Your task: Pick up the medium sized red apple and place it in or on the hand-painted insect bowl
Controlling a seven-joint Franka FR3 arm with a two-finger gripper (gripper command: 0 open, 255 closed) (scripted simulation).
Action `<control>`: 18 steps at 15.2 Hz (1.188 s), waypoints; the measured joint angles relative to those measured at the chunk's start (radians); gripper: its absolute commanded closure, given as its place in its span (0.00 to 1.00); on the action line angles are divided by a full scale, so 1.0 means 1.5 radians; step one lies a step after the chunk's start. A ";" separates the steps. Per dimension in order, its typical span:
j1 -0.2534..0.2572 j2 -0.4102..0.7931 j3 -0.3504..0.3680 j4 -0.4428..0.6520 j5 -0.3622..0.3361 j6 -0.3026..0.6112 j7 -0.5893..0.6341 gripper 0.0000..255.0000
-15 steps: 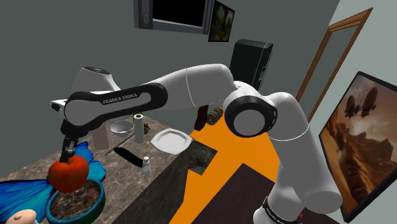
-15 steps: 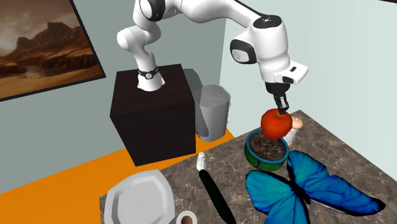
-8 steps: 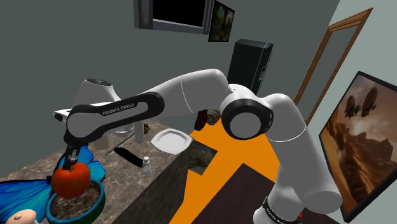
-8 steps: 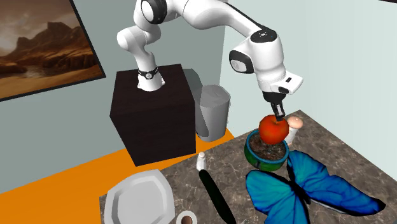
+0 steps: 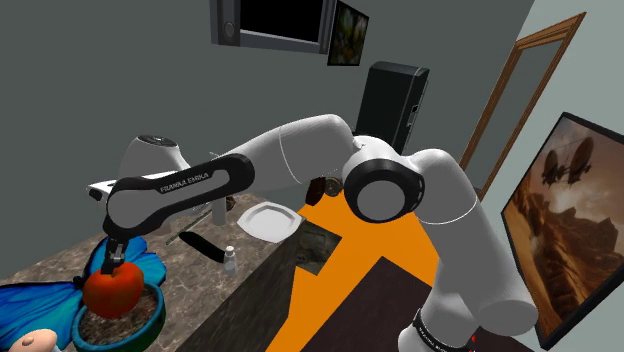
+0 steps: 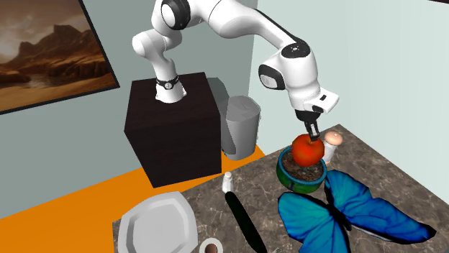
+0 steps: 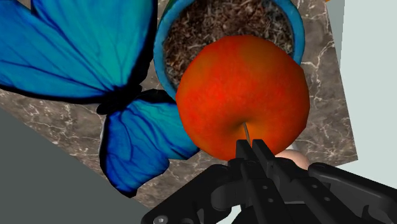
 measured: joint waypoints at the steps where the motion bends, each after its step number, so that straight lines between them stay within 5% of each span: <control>1: 0.000 0.000 0.000 0.000 0.000 0.000 0.000 1.00; 2: 0.000 0.000 0.000 0.000 0.000 0.000 0.000 1.00; 3: 0.000 0.000 0.000 0.000 0.000 0.000 0.000 0.00; 18: -0.011 -0.075 -0.003 -0.046 0.001 -0.030 -0.003 0.00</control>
